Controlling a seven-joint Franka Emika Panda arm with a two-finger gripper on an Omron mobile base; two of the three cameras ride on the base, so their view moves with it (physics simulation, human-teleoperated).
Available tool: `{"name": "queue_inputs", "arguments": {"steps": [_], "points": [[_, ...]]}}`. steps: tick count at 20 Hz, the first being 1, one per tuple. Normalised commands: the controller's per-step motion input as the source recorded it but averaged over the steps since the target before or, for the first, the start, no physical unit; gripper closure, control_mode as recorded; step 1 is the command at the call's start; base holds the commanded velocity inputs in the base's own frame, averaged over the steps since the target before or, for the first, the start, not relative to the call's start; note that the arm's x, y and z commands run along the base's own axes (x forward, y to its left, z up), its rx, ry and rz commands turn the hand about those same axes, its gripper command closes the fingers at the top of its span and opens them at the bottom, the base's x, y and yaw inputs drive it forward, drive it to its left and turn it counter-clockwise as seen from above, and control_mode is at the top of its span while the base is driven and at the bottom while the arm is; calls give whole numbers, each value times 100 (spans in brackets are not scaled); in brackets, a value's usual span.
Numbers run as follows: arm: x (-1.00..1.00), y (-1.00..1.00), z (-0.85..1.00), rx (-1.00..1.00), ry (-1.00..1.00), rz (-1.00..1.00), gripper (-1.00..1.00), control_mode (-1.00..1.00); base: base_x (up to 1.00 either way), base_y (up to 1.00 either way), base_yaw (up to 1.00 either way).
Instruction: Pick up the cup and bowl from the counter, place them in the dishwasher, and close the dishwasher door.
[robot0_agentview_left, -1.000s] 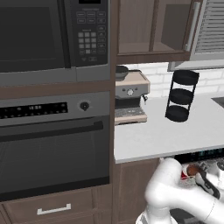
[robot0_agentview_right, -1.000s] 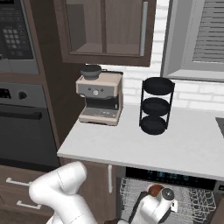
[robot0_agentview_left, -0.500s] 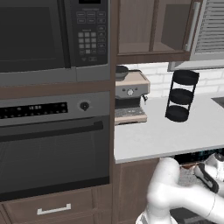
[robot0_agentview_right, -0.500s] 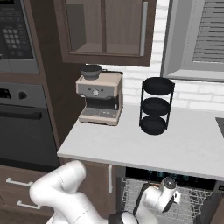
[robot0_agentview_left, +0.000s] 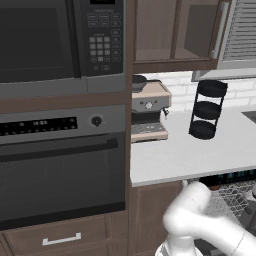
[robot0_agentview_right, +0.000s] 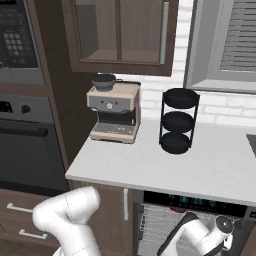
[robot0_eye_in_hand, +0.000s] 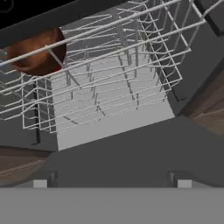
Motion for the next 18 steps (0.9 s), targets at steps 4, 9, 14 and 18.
{"name": "queue_inputs", "arguments": {"steps": [4, 9, 14, 18], "points": [[-100, 0, 100, 0, -15, 0, -100, -100, 0, 0, 0], [-100, 9, 100, -3, -21, 1, -100, -100, 0, 0, 0], [-100, 1, 54, -7, -32, 6, -100, -100, 0, 0, 0], [-100, 0, -1, -3, -27, 11, -100, -100, 0, 0, 0]]}}
